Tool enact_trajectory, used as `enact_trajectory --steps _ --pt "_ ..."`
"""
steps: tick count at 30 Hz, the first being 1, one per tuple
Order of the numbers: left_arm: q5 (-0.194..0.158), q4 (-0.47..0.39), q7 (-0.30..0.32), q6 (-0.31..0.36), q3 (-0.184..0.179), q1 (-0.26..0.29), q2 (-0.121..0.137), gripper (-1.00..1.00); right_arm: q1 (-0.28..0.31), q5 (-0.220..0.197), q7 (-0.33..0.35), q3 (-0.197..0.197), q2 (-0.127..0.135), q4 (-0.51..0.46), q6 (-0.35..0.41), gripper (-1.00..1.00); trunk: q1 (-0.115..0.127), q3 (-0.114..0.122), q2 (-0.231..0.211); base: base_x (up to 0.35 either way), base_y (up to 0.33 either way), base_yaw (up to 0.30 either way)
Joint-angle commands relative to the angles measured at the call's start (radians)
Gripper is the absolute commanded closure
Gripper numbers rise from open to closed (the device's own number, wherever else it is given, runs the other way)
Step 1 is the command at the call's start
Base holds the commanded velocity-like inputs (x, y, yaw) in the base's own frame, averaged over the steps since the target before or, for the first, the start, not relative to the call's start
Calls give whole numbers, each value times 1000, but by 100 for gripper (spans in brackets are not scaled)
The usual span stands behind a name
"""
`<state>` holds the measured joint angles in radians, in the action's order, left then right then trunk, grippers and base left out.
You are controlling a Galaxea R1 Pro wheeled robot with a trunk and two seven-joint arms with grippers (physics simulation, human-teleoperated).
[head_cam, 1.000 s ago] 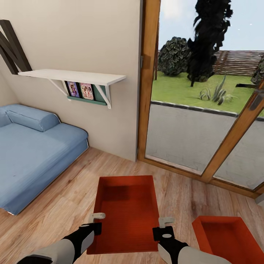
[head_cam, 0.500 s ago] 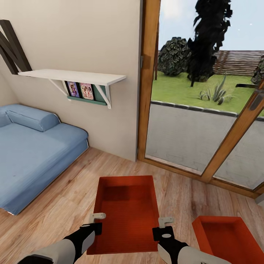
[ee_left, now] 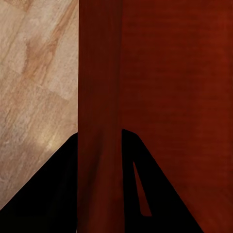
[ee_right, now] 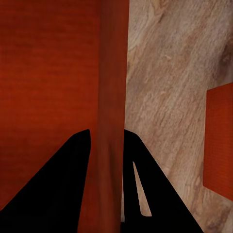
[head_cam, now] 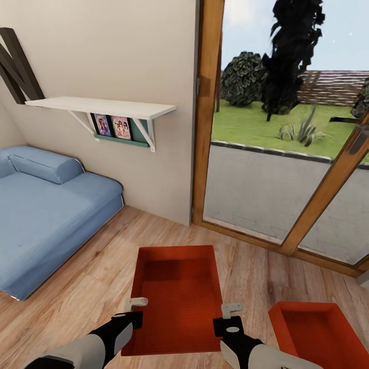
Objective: Move the two storage containers from the living room to the garage. In the garage, place one container on the floor and stack the other container on top of it (either order is fine).
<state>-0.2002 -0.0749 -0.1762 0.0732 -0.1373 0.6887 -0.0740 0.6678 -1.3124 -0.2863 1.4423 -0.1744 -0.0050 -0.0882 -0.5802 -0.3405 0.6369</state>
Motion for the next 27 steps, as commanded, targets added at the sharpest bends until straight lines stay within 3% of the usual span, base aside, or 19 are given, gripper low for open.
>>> enact_trajectory --steps 1,27 --pt "-10 1 -10 6 25 0 7 100 1 4 -10 2 0 -1 -22 100 0 -1 1 0 0 0" --pt "-33 1 -11 7 25 0 7 100 1 1 -9 0 0 -1 -23 100 0 -1 1 0 0 8"
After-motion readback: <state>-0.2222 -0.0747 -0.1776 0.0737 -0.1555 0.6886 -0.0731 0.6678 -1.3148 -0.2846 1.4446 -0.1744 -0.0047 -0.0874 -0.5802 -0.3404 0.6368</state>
